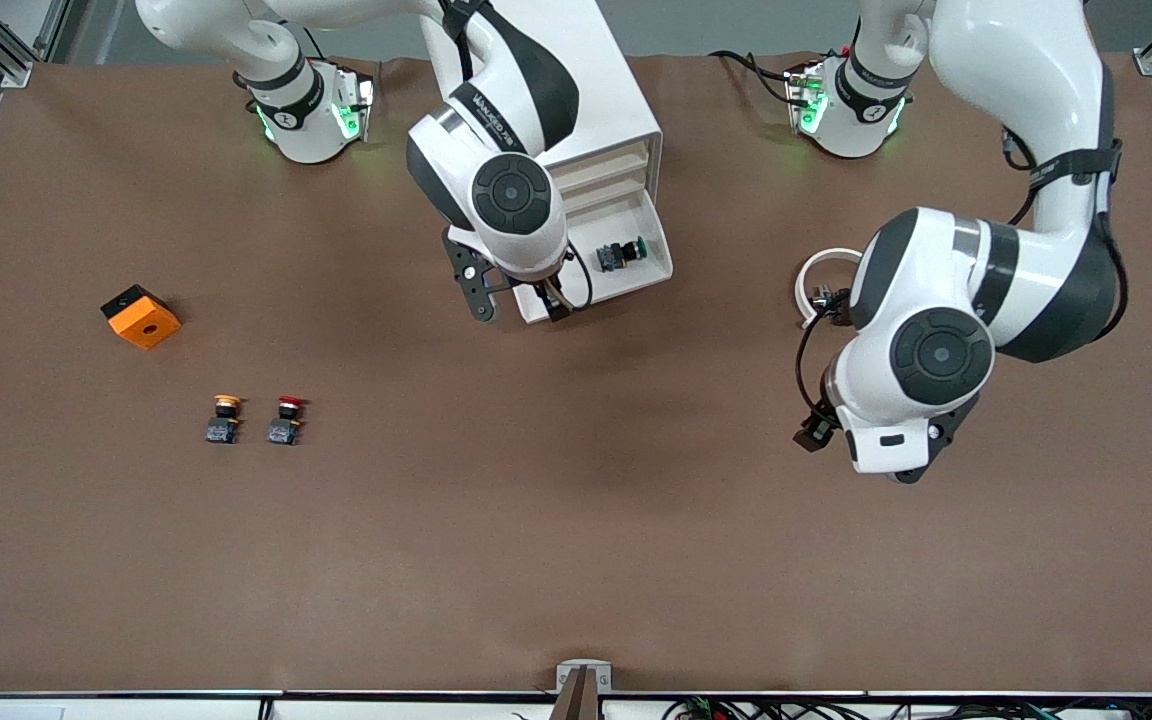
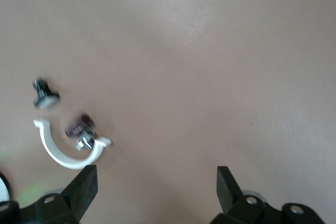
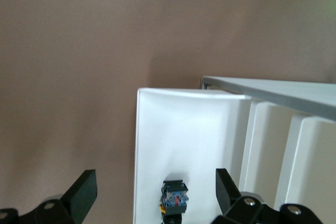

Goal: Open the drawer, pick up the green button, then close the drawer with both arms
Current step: 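Grasp the green button with the right gripper while the left arm retracts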

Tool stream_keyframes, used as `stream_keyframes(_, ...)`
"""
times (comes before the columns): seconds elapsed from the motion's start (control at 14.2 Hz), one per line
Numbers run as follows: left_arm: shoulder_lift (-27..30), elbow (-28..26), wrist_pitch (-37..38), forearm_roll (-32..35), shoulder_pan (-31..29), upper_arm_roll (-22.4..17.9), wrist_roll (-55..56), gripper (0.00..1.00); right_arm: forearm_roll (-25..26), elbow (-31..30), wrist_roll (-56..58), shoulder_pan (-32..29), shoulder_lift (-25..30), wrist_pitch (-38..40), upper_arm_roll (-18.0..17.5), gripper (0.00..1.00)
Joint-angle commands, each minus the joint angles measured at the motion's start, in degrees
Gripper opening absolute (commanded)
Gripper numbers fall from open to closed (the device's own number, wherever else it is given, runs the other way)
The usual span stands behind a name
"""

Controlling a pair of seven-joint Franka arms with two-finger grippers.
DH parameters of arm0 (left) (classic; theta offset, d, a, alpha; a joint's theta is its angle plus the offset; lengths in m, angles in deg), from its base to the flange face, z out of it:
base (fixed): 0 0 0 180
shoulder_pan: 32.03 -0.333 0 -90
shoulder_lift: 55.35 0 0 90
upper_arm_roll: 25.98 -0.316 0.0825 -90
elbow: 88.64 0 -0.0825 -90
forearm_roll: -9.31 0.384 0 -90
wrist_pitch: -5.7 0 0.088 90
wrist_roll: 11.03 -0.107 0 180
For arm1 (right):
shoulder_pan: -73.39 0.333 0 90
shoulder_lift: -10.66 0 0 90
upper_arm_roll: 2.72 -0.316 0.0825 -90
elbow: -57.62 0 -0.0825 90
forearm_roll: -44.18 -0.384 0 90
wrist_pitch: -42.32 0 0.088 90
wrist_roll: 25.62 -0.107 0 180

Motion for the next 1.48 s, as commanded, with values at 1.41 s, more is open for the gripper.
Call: stream_keyframes(1.41,28.2,-26.5,-8.5,-2.0,-11.4,0.4,-56.9,1.0,3.7,-1.2,-4.6,13.3,-9.1,-11.6,0.8,1.0)
